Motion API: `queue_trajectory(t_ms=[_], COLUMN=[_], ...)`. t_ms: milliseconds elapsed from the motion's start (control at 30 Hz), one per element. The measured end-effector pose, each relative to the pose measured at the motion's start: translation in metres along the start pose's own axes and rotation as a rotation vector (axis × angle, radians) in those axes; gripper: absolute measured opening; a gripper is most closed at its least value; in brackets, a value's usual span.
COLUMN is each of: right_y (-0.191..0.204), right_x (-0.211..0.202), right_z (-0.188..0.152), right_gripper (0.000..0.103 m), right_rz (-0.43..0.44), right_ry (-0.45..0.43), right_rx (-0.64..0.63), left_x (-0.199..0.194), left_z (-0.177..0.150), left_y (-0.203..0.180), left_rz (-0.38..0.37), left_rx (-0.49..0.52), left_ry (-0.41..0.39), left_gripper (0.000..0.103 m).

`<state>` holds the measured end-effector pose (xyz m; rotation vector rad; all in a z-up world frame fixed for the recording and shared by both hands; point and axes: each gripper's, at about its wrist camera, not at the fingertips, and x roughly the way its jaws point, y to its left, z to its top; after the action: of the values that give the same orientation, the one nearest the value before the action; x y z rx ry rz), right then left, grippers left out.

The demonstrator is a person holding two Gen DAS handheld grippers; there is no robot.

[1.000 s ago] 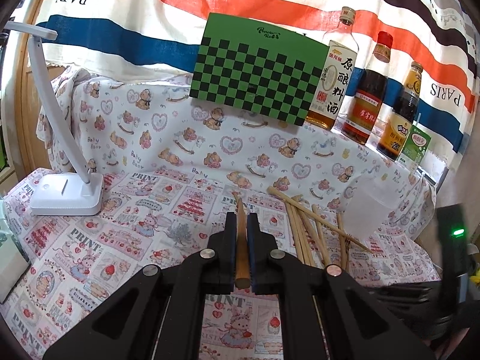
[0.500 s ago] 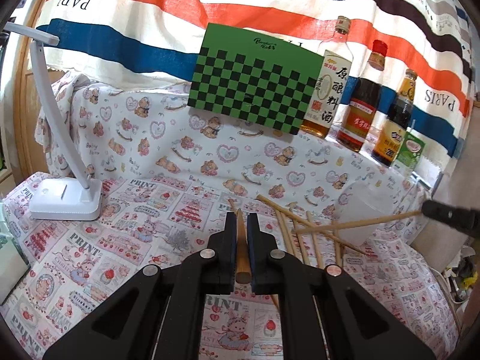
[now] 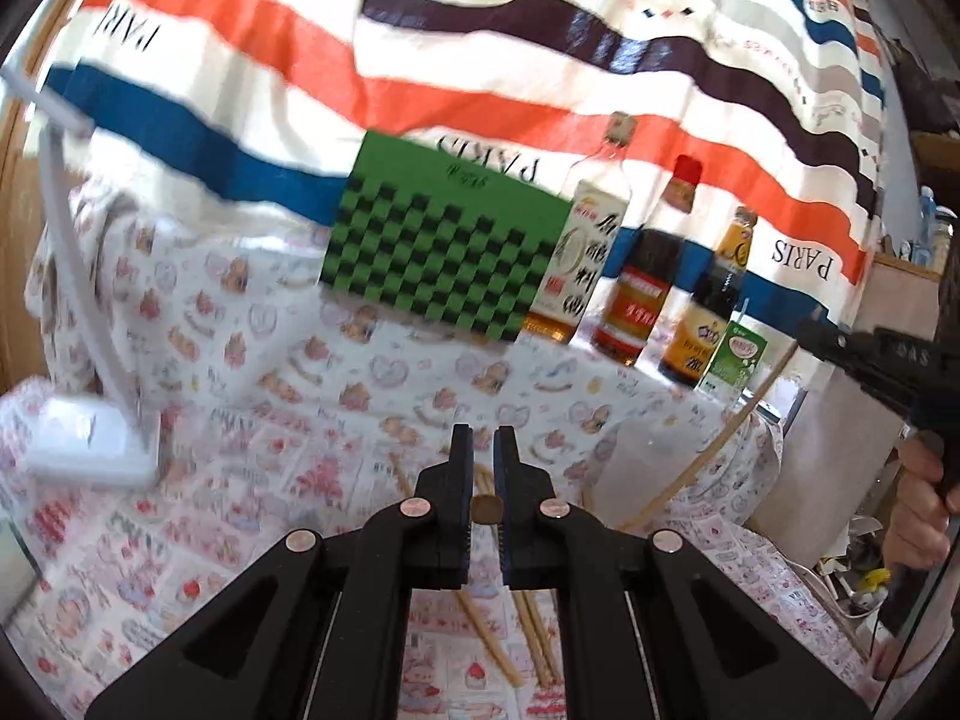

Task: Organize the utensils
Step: 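Lift the chopstick with the left tool while the right tool grasps another chopstick, then carry both chopsticks over the clear cup and open both tools to drop them in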

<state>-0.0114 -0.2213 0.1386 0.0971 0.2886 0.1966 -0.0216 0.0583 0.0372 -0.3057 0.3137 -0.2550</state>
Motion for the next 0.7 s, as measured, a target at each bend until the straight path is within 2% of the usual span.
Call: queue_trajectory(t_ms=[133, 200, 400, 567, 700], right_y=[-0.016, -0.027, -0.078, -0.113, -0.131], right_x=[-0.006, -0.009, -0.009, -0.009, 0.007], right_z=[0.020, 0.026, 0.035, 0.039, 0.039], right_gripper=[0.004, 0.004, 0.004, 0.004, 0.004], right_rz=[-0.017, -0.023, -0.040, -0.067, -0.125], right_ry=[-0.074, -0.113, -0.205, -0.224, -0.137], right_rx=[0.033, 0.051, 0.174, 0.259, 0.287], left_x=[-0.001, 0.004, 0.027, 0.040, 0.058], left_z=[0.024, 0.038, 0.062, 0.072, 0.076], left_y=[-0.022, -0.036, -0.099, -0.141, -0.158], left_rz=[-0.028, -0.072, -0.134, -0.188, -0.209], left_rx=[0.040, 0.056, 0.175, 0.214, 0.216], left_ry=[-0.021, -0.005, 0.001, -0.031, -0.015], left_gripper=[0.005, 0.005, 0.005, 0.005, 0.005])
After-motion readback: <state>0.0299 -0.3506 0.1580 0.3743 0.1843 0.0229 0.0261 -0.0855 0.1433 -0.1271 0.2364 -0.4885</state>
